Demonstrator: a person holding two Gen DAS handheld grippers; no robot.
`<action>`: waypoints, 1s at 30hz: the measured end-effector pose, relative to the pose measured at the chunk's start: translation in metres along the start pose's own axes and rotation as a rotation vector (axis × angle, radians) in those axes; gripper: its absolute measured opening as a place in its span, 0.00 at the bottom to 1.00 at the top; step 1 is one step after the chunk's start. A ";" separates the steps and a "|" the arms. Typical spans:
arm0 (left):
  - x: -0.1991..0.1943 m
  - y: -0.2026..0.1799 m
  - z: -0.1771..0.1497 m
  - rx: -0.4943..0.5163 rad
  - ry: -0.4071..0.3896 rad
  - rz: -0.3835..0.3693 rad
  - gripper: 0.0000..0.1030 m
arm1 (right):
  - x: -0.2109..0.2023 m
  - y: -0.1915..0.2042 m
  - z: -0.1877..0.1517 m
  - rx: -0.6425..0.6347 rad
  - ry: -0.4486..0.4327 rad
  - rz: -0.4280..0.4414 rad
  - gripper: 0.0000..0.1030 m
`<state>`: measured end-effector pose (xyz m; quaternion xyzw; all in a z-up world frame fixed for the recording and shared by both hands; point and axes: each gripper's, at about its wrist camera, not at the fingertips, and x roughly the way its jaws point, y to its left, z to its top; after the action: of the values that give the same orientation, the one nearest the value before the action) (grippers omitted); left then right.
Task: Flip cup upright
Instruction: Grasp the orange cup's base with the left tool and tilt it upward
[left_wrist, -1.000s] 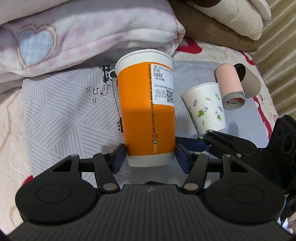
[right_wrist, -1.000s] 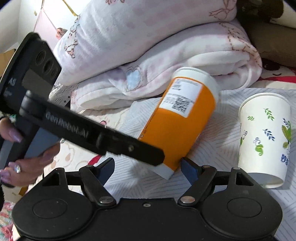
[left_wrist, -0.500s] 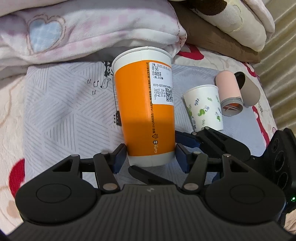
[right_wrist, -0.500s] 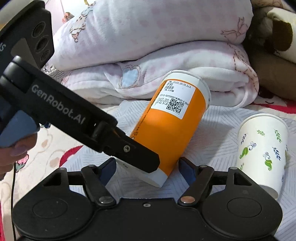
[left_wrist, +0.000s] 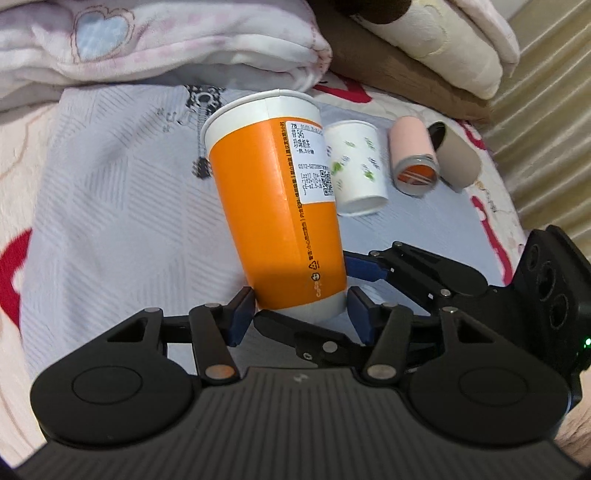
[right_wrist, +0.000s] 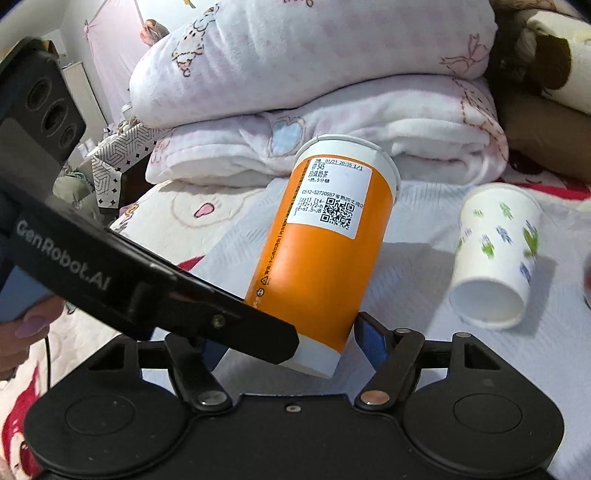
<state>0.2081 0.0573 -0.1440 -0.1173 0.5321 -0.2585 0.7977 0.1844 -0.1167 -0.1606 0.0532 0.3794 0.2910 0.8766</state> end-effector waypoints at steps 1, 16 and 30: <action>-0.002 -0.002 -0.005 -0.012 -0.003 -0.009 0.52 | -0.004 0.000 -0.001 0.007 0.004 0.001 0.74; -0.006 -0.040 -0.061 -0.149 0.108 -0.121 0.52 | -0.076 0.012 -0.035 0.005 0.128 -0.010 0.74; 0.023 -0.059 -0.076 -0.197 0.166 -0.199 0.52 | -0.106 0.005 -0.046 -0.031 0.227 -0.077 0.73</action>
<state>0.1286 0.0025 -0.1656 -0.2256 0.6046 -0.2917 0.7060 0.0930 -0.1767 -0.1244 -0.0082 0.4737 0.2673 0.8391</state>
